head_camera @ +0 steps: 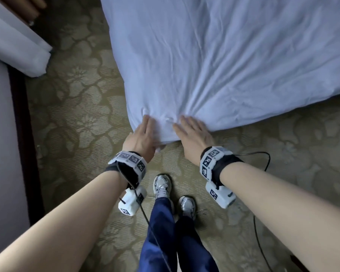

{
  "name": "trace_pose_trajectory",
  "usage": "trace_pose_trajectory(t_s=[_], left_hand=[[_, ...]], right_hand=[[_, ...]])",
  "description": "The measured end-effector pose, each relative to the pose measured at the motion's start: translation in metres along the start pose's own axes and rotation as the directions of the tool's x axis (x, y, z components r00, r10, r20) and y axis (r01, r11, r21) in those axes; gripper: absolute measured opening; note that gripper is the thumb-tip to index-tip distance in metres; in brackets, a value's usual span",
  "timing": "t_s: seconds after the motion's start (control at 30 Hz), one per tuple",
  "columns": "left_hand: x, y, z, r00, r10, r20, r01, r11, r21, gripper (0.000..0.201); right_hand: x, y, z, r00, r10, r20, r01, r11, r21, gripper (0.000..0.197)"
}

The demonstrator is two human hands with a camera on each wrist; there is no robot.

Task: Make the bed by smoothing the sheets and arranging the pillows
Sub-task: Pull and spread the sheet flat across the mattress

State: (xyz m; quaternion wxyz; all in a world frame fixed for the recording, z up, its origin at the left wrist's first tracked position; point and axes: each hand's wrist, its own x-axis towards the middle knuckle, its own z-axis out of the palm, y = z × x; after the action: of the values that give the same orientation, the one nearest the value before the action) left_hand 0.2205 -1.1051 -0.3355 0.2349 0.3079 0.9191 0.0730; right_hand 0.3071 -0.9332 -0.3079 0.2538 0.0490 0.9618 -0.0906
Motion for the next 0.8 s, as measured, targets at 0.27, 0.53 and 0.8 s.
trace_pose_trajectory(t_s=[0.27, 0.53, 0.8], left_hand=[[-0.043, -0.057, 0.037, 0.943, -0.293, 0.16, 0.295, 0.956, 0.014, 0.11], [-0.034, -0.08, 0.076, 0.934, -0.267, 0.237, 0.298, 0.949, -0.106, 0.12], [-0.007, -0.07, 0.073, 0.872, -0.395, 0.288, 0.478, 0.817, -0.324, 0.144]], right_hand=[[0.007, -0.042, 0.016, 0.967, -0.253, -0.039, 0.246, 0.961, -0.129, 0.08], [0.077, -0.08, 0.015, 0.94, -0.301, 0.161, 0.341, 0.828, -0.445, 0.063], [0.083, -0.079, -0.003, 0.956, -0.284, 0.07, 0.288, 0.955, -0.063, 0.053]])
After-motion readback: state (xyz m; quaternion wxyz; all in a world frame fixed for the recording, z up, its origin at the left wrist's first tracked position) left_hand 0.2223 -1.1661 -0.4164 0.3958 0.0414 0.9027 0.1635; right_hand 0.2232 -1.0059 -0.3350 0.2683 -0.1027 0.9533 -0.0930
